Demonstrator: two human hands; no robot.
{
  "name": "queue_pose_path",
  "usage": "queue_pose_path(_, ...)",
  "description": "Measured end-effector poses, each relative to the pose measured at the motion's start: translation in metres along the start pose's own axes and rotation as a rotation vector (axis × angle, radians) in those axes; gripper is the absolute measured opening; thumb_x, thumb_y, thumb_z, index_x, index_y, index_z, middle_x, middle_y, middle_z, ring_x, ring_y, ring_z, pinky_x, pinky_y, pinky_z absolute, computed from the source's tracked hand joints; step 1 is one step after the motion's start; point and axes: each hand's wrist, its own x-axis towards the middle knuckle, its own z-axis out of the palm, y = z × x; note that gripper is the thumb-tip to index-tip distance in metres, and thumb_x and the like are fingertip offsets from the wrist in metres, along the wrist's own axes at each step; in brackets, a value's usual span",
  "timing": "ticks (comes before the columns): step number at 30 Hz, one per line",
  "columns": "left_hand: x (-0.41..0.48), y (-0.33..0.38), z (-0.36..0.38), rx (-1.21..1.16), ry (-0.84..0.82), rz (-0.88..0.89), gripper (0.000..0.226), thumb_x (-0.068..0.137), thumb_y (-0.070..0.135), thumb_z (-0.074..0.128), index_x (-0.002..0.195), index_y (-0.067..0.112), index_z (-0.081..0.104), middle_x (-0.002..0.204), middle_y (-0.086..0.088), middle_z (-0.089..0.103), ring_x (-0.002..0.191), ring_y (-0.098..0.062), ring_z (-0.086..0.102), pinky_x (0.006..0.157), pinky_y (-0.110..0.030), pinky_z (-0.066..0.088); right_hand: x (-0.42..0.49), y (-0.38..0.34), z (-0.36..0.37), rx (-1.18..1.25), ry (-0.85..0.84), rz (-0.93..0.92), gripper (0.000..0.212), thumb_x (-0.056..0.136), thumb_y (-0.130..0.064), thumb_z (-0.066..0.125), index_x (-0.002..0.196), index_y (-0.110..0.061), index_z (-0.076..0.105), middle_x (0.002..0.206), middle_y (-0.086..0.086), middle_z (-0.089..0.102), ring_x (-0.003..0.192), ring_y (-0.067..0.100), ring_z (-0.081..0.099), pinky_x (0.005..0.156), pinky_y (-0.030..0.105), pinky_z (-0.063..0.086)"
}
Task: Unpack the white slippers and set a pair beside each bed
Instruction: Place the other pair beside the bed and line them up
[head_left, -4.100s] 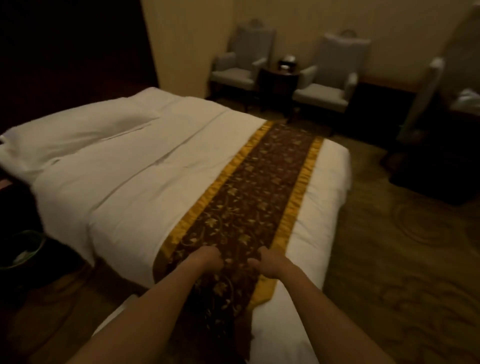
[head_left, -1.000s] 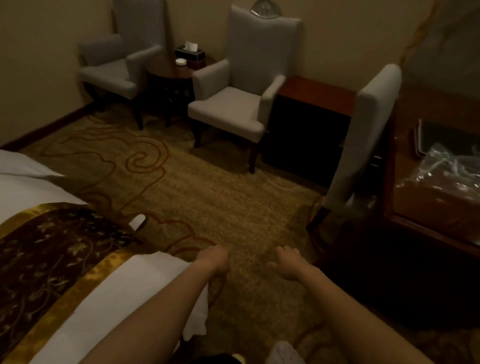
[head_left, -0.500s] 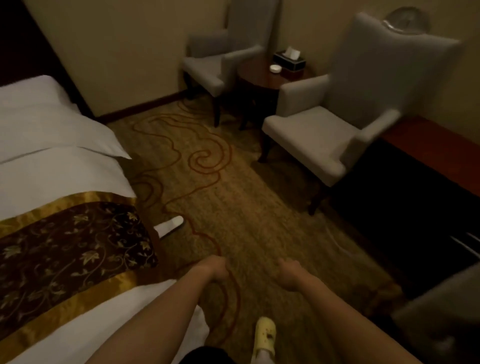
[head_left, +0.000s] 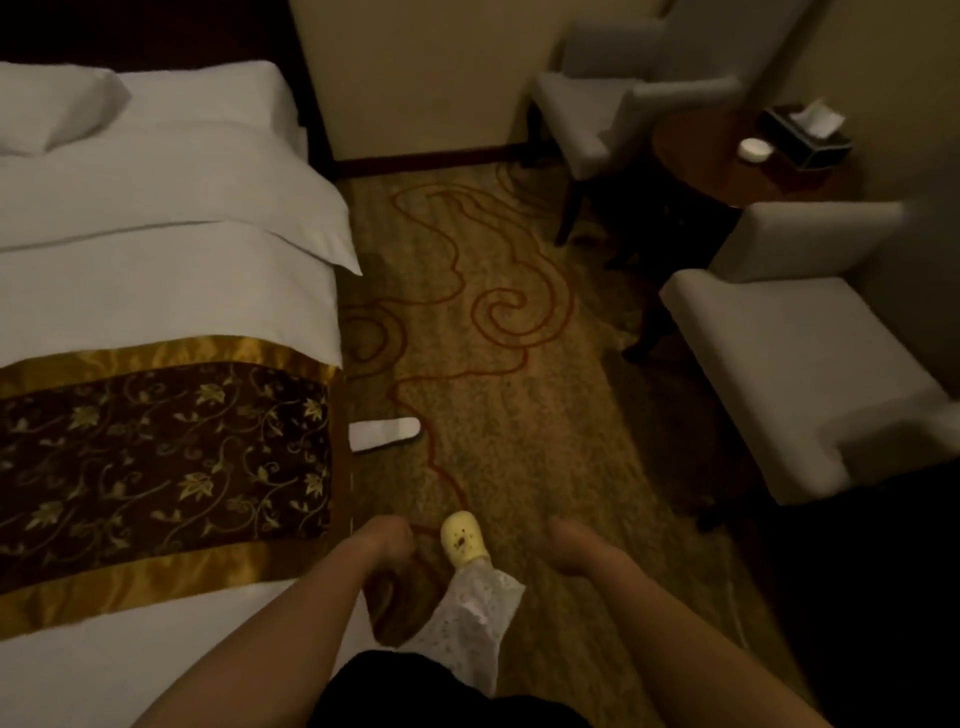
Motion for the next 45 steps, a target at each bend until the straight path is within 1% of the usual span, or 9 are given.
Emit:
queue_pose_path(4, 0.049, 0.003, -0.041, -0.158, -0.019, -0.078, 0.035, 0.094, 0.024, 0.049, 0.118, 0.003, 0.064, 0.126, -0.015, 0.063, 0.115, -0.029, 0.060, 0.096, -0.034, 0.049, 0.056, -0.020, -0.048, -0.084, -0.080, -0.064, 0.042, 0.096, -0.030, 0.041, 0.130, -0.007, 0.050, 0.135, 0.015, 0.052, 0.121, 0.027, 0.051, 0.100, 0.033, 0.042)
queue_pose_path(7, 0.080, 0.016, -0.085, -0.360, -0.066, -0.106, 0.033, 0.088, 0.024, 0.062, 0.113, 0.002, 0.064, 0.117, -0.013, 0.066, 0.106, -0.028, 0.065, 0.085, -0.035, 0.056, 0.095, -0.039, -0.102, -0.193, -0.120, -0.109, 0.046, 0.097, -0.032, 0.037, 0.134, -0.005, 0.046, 0.140, 0.017, 0.047, 0.125, 0.030, 0.047, 0.105, 0.035, 0.039)
queue_pose_path(11, 0.110, 0.027, -0.154, -0.458, 0.075, -0.119, 0.036, 0.098, 0.017, 0.041, 0.128, 0.002, 0.054, 0.133, -0.016, 0.057, 0.121, -0.029, 0.056, 0.099, -0.033, 0.047, 0.150, -0.072, -0.177, -0.309, -0.056, -0.150, 0.047, 0.098, -0.032, 0.035, 0.134, -0.004, 0.046, 0.142, 0.018, 0.046, 0.128, 0.031, 0.045, 0.105, 0.033, 0.036)
queue_pose_path(16, 0.129, 0.025, -0.217, -0.494, 0.132, -0.163, 0.040, 0.100, 0.021, 0.035, 0.122, -0.003, 0.058, 0.130, -0.020, 0.058, 0.119, -0.033, 0.054, 0.099, -0.037, 0.044, 0.203, -0.120, -0.245, -0.388, -0.032, -0.237, 0.052, 0.097, -0.037, 0.037, 0.138, -0.006, 0.040, 0.142, 0.018, 0.044, 0.129, 0.032, 0.044, 0.106, 0.036, 0.035)
queue_pose_path(28, 0.215, 0.025, -0.253, -0.812, 0.165, -0.498, 0.038, 0.099, 0.022, 0.039, 0.130, 0.005, 0.054, 0.137, -0.016, 0.053, 0.125, -0.030, 0.051, 0.105, -0.037, 0.040, 0.351, -0.208, -0.349, -0.764, -0.154, -0.577, 0.053, 0.097, -0.037, 0.040, 0.139, -0.005, 0.037, 0.142, 0.019, 0.043, 0.128, 0.032, 0.043, 0.105, 0.038, 0.036)
queue_pose_path(33, 0.267, 0.052, -0.238, -0.993, 0.156, -0.569, 0.039, 0.096, 0.029, 0.046, 0.123, 0.004, 0.058, 0.132, -0.017, 0.056, 0.120, -0.031, 0.053, 0.102, -0.039, 0.043, 0.411, -0.221, -0.357, -0.920, -0.216, -0.680, 0.049, 0.097, -0.034, 0.039, 0.134, -0.002, 0.040, 0.136, 0.021, 0.049, 0.122, 0.034, 0.048, 0.100, 0.037, 0.039)
queue_pose_path(37, 0.320, 0.061, -0.213, -1.099, 0.173, -0.617, 0.042, 0.099, 0.030, 0.039, 0.131, 0.007, 0.052, 0.140, -0.015, 0.050, 0.127, -0.030, 0.048, 0.104, -0.034, 0.037, 0.466, -0.219, -0.332, -0.942, -0.287, -0.722, 0.047, 0.096, -0.035, 0.039, 0.128, -0.002, 0.047, 0.131, 0.020, 0.053, 0.117, 0.033, 0.051, 0.100, 0.038, 0.041)
queue_pose_path(40, 0.375, 0.052, -0.183, -1.136, 0.191, -0.660, 0.043, 0.102, 0.028, 0.031, 0.137, 0.008, 0.045, 0.146, -0.016, 0.044, 0.132, -0.030, 0.044, 0.108, -0.033, 0.034, 0.520, -0.211, -0.294, -0.930, -0.302, -0.747, 0.042, 0.096, -0.034, 0.039, 0.122, -0.003, 0.052, 0.126, 0.018, 0.055, 0.114, 0.031, 0.053, 0.098, 0.036, 0.041)
queue_pose_path(45, 0.490, 0.024, -0.115, -1.230, 0.239, -0.690, 0.040, 0.100, 0.032, 0.037, 0.128, 0.010, 0.055, 0.140, -0.014, 0.050, 0.127, -0.029, 0.049, 0.105, -0.031, 0.037, 0.622, -0.198, -0.195, -0.984, -0.314, -0.776, 0.037, 0.097, -0.028, 0.040, 0.122, -0.006, 0.053, 0.125, 0.018, 0.057, 0.115, 0.034, 0.053, 0.097, 0.037, 0.042)
